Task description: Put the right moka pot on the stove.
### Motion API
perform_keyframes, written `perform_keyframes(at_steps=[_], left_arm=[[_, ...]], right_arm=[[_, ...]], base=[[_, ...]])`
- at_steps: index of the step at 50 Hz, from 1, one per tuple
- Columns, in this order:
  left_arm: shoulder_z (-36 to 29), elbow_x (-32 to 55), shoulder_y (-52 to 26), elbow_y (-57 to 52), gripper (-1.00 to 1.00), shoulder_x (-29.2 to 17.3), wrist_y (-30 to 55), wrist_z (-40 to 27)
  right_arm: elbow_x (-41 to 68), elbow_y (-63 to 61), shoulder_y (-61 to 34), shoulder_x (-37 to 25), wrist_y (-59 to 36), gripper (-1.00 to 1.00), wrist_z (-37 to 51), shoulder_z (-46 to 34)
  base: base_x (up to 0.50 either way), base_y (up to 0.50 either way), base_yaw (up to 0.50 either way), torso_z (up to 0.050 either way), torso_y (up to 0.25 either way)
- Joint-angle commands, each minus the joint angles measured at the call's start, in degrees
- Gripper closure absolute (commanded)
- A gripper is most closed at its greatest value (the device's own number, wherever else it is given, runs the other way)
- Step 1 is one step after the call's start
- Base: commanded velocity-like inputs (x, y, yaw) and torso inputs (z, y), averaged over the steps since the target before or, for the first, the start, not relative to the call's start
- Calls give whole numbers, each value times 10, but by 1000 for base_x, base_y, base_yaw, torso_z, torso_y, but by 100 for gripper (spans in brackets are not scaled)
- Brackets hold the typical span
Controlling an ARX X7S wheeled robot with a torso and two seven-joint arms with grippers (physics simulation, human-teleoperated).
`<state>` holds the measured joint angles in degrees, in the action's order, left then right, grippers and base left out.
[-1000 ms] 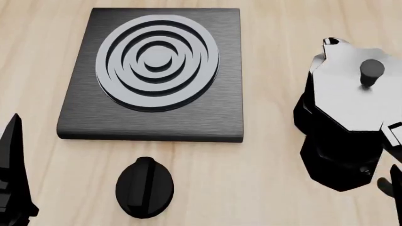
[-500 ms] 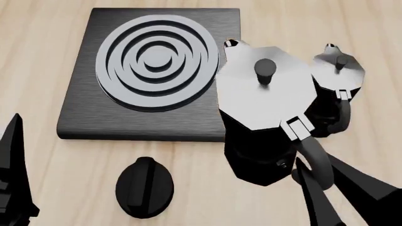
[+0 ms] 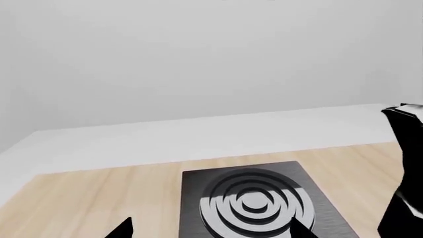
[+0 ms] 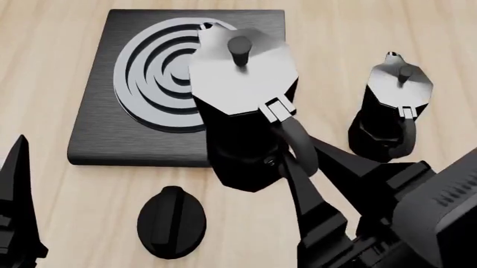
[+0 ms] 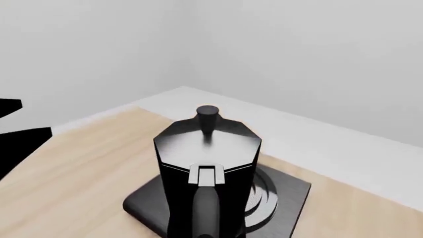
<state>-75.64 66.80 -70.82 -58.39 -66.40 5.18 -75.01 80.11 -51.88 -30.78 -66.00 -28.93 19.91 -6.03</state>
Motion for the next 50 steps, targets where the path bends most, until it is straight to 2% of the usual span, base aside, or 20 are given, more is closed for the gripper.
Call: perform_keyframes(at_steps=[1,20,50], left_arm=[[-1,-1,-1,0,-100,0,-1,2],[-4,-3,-2,-1,-100,4,-2,6],[-8,-3,-5,1,-100,6,-4,12]], right_arm=[[-19,50,-182,78,-70,100,8,-116],[-81,128,-272,178,-116,100,-15,-185],[-249,318,-341,315,-80,100,-92,-273]], base=[[0,0,0,0,0],[0,0,0,1,1],[0,0,0,0,1]])
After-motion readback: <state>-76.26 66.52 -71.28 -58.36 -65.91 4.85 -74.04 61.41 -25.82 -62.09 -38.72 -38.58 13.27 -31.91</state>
